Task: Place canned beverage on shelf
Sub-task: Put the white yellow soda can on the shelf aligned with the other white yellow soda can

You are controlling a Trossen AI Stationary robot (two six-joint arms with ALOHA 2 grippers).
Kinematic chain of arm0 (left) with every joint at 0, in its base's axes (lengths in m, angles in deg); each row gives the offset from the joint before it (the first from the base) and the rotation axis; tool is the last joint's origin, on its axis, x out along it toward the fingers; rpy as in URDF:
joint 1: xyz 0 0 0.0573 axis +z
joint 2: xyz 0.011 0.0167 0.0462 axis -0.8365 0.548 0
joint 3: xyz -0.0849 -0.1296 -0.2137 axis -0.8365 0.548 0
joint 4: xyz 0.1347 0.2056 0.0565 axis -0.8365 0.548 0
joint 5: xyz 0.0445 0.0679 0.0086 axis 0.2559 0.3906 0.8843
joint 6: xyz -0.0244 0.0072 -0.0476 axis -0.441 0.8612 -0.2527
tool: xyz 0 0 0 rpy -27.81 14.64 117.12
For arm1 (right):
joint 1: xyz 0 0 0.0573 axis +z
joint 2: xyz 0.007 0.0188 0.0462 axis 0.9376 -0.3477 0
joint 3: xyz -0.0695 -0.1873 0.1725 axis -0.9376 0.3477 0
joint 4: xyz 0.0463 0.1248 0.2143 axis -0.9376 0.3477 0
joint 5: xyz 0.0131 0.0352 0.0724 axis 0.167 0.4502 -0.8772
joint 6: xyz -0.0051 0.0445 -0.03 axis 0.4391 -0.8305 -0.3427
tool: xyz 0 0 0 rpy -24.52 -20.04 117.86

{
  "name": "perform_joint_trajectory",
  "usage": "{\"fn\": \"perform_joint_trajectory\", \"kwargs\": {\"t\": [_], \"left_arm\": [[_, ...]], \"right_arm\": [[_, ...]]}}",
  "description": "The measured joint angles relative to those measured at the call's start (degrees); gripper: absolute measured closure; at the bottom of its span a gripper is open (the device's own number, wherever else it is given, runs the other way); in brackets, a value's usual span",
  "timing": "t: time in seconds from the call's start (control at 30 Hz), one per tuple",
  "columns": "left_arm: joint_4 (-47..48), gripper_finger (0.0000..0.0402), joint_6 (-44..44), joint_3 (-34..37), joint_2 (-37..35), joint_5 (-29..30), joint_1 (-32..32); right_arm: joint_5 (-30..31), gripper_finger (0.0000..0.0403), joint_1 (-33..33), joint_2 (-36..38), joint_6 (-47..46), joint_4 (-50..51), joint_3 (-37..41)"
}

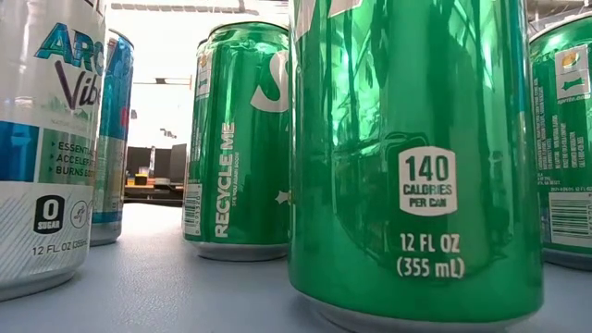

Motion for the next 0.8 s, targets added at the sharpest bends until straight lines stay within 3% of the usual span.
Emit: {"fn": "perform_joint_trajectory", "kwargs": {"t": [0.8], "left_arm": [[0.40,0.0106,1.86,0.02,-0.01,2.09,-0.17]], "right_arm": [[-0.61,0.0098,0.21,-8.28,-8.12,0.42,-0.66]]}}
